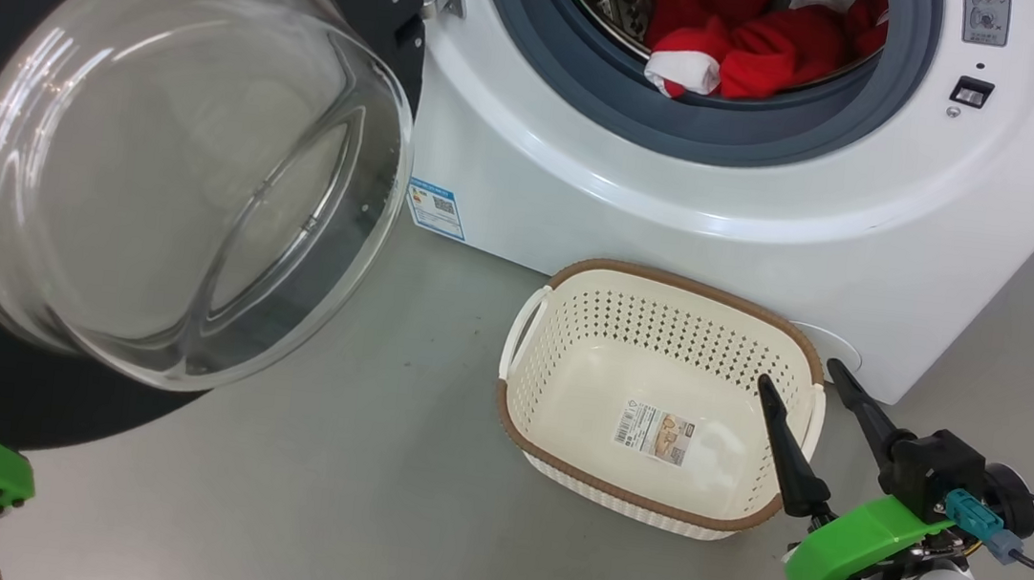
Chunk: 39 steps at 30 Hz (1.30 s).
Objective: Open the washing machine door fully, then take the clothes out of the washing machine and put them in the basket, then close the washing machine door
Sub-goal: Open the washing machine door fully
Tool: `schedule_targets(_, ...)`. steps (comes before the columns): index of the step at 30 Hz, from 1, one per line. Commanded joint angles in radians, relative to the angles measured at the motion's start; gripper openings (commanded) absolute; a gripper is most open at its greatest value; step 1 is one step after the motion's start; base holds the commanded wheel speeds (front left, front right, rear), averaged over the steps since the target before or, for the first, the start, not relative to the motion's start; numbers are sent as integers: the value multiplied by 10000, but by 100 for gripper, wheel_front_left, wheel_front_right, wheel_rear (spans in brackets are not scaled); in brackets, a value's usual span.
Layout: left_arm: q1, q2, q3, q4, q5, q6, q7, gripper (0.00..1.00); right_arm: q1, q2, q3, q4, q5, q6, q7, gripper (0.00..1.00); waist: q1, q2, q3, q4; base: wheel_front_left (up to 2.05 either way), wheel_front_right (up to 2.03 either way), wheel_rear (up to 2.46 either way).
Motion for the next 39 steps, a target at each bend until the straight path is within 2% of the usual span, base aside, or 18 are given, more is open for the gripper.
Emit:
schedule_targets(1, -473, 652, 491, 5, 66, -26, -128, 0, -291, -61, 262, -173, 73, 48, -65, 100, 0, 0, 20, -7, 0, 0, 0)
schedule_targets(11, -1093, 898, 422, 1300, 119, -378, -273, 0, -324, -87, 205, -92, 49, 48, -65, 100, 0, 0, -41, -49, 0, 0, 0)
schedule_targets(17, -1213, 937, 393, 1604, 210, -452, -327, 0, -238, 45, 127, -100, 27, 48, -65, 100, 0, 0, -263, -72, 0, 0, 0)
schedule_targets(18, -1177, 982, 366, 1552, 299, -416, -334, 4, -227, 88, 120, -124, 37, 48, -65, 100, 0, 0, -316, -107, 0, 0, 0)
schedule_targets(20, -1071, 1056, 325, 1322, 449, -351, -344, 46, -196, 226, 41, -225, 198, 48, -65, 100, 0, 0, -410, -187, 0, 0, 0)
schedule_targets(21, -996, 1089, 325, 1164, 510, -303, -348, 76, -187, 297, -28, -285, 341, 48, -65, 100, 0, 0, -456, -232, 0, 0, 0)
schedule_targets(22, -906, 1127, 327, 982, 569, -255, -351, 100, -189, 331, -34, -347, 395, 48, -65, 100, 0, 0, -504, -283, 0, 0, 0)
schedule_targets(27, -335, 1253, 636, -58, 579, 133, -331, 100, -149, 488, -91, -690, 544, 48, -65, 100, 0, 0, -779, -641, 0, 0, 0)
schedule_targets(32, 302, 1379, 789, -1683, 652, 439, -121, 100, -30, 577, -240, -1041, 559, 48, -65, 100, 0, 0, -1036, -1102, 0, 0, 0)
schedule_targets(35, 507, 1320, 875, -2402, 489, 445, 17, 100, 40, 604, -333, -1176, 535, 48, -65, 100, 0, 0, -1120, -1309, 0, 0, 0)
schedule_targets(39, 802, 1291, 785, -3670, 250, 137, 165, 100, 174, 651, -562, -1436, 493, 48, -65, 100, 0, 0, -1247, -1746, 0, 0, 0)
